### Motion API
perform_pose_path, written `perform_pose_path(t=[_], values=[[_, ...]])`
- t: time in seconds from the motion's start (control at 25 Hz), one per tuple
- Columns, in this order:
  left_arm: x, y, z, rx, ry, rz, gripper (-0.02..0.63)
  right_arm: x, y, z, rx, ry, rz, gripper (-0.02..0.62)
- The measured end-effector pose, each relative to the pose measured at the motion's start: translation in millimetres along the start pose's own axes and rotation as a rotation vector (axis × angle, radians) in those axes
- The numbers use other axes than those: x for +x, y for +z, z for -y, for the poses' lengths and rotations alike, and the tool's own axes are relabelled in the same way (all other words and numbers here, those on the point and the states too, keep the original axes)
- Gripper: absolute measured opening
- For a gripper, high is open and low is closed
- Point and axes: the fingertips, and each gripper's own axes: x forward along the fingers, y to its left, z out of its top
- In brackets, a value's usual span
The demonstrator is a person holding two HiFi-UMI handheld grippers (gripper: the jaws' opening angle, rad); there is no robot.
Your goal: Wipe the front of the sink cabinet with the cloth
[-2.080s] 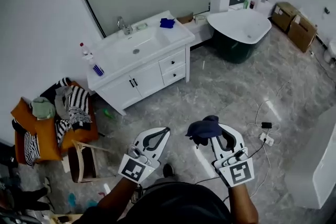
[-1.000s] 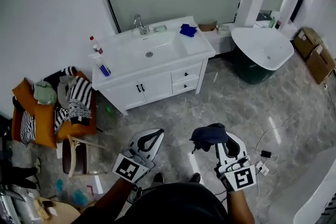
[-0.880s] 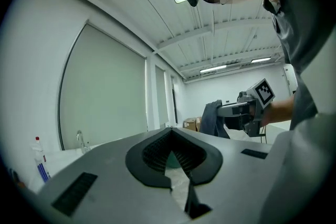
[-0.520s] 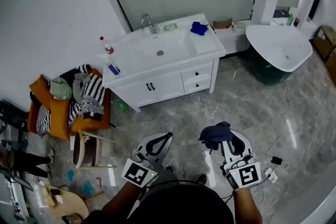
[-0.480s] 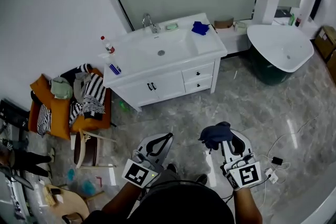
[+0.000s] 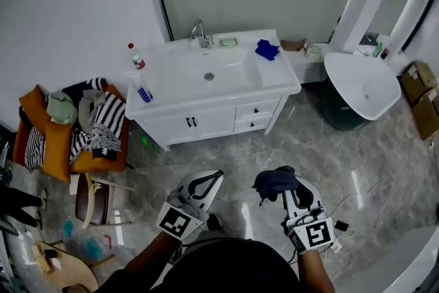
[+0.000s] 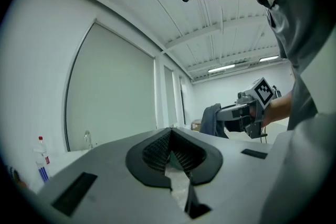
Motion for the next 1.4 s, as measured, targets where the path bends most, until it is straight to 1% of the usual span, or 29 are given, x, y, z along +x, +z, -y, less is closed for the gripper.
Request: perform_pose_path(t=[0.04,0.08,0.2,0.24,0.28,0.36,0.44,0.52,0.6,0.68,0.84,1.0,1.12,1.2,1.32,1.4], values=[[-0.1,-0.9,-11.8,-0.002,-0.003,0.008,0.003,10.2,3.1,-2.2,-0.008,-0.004,-0.003,0.049],[0.1,-2.2,-23.3,0.018,-0.009,0.013,0.003,20.8,5.9,-3.6,-0.013,-0.01,-0.002,0.049],[2.5,-4.6,-53.8,0.159,-0.036,0.015,0.003,52.4,12.0,-7.1,0.006,-0.012,0.0,0.049],[1.1,-5.4,-61.4,0.174,-0.036,0.014,0.003,60.7,12.6,-10.1,0.016,-0.001,-0.006,0.049],[-1.1,-6.2,-68.4,0.169,-0.028,0.015,0.003,68.2,12.8,-13.5,0.022,0.016,-0.015,0.049],[-3.8,-8.6,-83.6,0.135,0.013,0.017,0.003,82.9,11.7,-15.1,0.027,0.049,-0.033,0.049],[-1.6,-15.9,-97.6,0.074,0.071,0.01,0.003,97.4,4.3,-5.4,0.031,0.07,-0.056,0.049],[5.5,-22.9,-107.2,0.02,0.119,0.001,0.003,114.4,0.7,4.6,0.062,0.102,-0.046,0.049],[14.3,-24.4,-111.6,0.035,0.149,-0.015,0.003,130.7,-3.5,12.6,0.075,0.145,-0.049,0.049],[22.0,-22.2,-114.5,0.046,0.191,-0.037,0.003,143.9,-8.5,22.8,0.065,0.19,-0.068,0.049],[45.3,-18.0,-119.8,-0.022,0.307,-0.063,0.003,171.9,-9.0,57.1,0.067,0.266,-0.052,0.049],[68.8,-23.5,-113.4,-0.034,0.379,-0.089,0.003,192.9,-26.7,84.4,0.087,0.324,-0.066,0.049],[72.0,-28.7,-115.1,-0.028,0.434,-0.108,0.003,211.6,-42.0,87.5,0.09,0.37,-0.09,0.049],[67.3,-35.3,-119.6,-0.04,0.472,-0.109,0.004,224.7,-52.5,83.7,0.083,0.393,-0.108,0.049],[51.6,-44.3,-132.1,-0.062,0.513,-0.107,0.004,245.3,-62.8,70.2,0.071,0.418,-0.132,0.048],[39.5,-49.2,-147.5,-0.076,0.535,-0.09,0.003,261.2,-65.6,58.8,0.059,0.423,-0.143,0.049]])
